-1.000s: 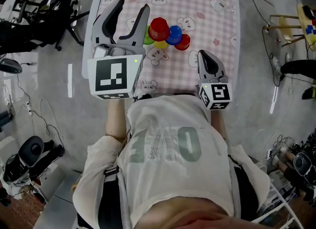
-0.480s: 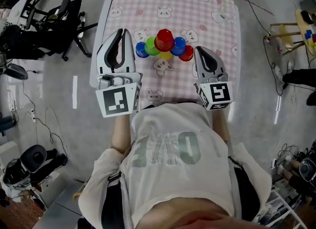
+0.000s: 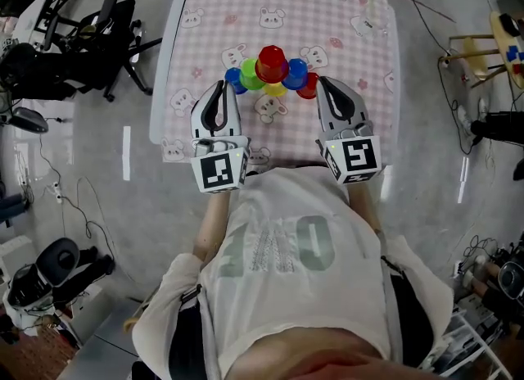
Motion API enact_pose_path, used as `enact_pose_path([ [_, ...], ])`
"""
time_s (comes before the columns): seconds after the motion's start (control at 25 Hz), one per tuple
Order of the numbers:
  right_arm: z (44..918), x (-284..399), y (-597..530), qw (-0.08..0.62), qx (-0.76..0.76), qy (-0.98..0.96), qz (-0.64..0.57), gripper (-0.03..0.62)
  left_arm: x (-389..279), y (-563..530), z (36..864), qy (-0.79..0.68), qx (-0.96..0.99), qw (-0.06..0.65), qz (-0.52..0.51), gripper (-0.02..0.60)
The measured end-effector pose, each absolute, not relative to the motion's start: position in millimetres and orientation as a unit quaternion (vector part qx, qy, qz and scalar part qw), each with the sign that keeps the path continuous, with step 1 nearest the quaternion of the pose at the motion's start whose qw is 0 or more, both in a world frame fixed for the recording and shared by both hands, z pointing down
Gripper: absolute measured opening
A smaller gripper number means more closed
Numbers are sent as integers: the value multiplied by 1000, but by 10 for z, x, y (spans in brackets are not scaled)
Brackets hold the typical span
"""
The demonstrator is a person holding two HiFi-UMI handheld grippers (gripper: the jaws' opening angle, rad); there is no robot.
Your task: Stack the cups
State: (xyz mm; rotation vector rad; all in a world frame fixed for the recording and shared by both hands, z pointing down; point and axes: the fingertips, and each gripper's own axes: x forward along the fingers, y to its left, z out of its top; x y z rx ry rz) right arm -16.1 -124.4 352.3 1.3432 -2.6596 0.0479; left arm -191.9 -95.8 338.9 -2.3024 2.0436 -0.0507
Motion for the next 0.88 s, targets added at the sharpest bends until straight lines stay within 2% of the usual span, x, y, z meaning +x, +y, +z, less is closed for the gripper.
enact_pose_path([
  [0.88,3494,-87,-1231,72,458,-886,19,29,-1966,-896,3470,673,-739,18,-33,41],
])
